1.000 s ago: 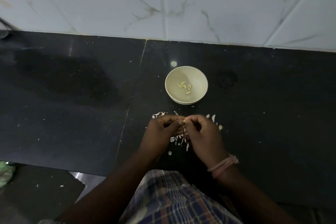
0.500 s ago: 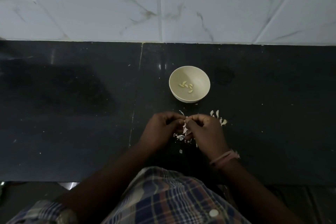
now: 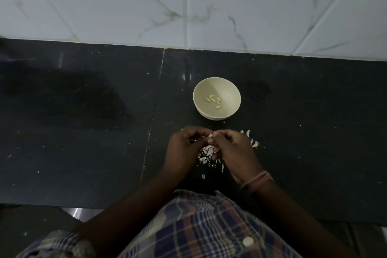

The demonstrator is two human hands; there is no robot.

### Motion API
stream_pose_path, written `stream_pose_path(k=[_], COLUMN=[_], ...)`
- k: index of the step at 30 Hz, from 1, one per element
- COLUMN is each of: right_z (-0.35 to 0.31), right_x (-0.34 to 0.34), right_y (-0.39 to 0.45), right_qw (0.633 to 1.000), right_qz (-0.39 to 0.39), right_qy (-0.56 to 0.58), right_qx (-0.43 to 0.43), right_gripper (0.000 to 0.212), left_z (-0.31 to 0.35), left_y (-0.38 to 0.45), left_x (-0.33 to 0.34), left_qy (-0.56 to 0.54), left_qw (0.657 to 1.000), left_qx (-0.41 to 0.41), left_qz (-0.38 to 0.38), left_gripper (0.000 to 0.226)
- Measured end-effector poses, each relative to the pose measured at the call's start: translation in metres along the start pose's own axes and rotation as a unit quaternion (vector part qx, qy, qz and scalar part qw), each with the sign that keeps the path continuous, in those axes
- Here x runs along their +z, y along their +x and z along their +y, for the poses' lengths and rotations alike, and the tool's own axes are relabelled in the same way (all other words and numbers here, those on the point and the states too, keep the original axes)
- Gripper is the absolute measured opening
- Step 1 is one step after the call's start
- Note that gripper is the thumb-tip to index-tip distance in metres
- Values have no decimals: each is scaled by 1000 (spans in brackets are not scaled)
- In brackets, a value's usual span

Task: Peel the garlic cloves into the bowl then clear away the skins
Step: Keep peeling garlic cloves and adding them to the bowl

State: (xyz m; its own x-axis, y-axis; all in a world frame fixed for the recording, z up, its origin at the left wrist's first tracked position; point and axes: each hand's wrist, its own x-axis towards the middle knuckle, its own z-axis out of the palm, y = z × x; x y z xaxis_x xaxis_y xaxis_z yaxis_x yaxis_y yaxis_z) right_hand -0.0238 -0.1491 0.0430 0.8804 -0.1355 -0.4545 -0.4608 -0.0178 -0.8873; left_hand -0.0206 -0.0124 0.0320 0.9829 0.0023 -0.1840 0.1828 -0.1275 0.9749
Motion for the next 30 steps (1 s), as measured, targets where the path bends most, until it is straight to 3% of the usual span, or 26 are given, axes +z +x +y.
stream_pose_path(k=[3,7,12,16,18,23,30], right_z=[0,-1,8,9,7,5,0], right_x=[0,1,-2,-12,-16,-14,-11], right_y=[2,4,5,3,3,2,-4], right_qw=[1000,999,997,996,997,982,934], right_qz=[-13,-17,-6,31,40,56,40], right_qy=[10,38,78,89,62,-130,-230], right_qx=[-2,5,28,3,-30,-129,-272], right_gripper=[20,19,16,6,9,19,7], left_z=[0,-8,-10,-7,-6,-4,-4], left_y=[-1,-3,-1,-1,-2,-4,-3], left_x=[-1,3,11,12,11,10,8], left_qy=[-48,-146,-392,-461,-461,-438,-421], left_qw=[999,988,903,861,859,871,886], left_qx=[1,-58,-172,-214,-222,-221,-189], left_qz=[-2,-12,15,27,24,23,38], left_gripper=[19,14,18,14,8,5,2])
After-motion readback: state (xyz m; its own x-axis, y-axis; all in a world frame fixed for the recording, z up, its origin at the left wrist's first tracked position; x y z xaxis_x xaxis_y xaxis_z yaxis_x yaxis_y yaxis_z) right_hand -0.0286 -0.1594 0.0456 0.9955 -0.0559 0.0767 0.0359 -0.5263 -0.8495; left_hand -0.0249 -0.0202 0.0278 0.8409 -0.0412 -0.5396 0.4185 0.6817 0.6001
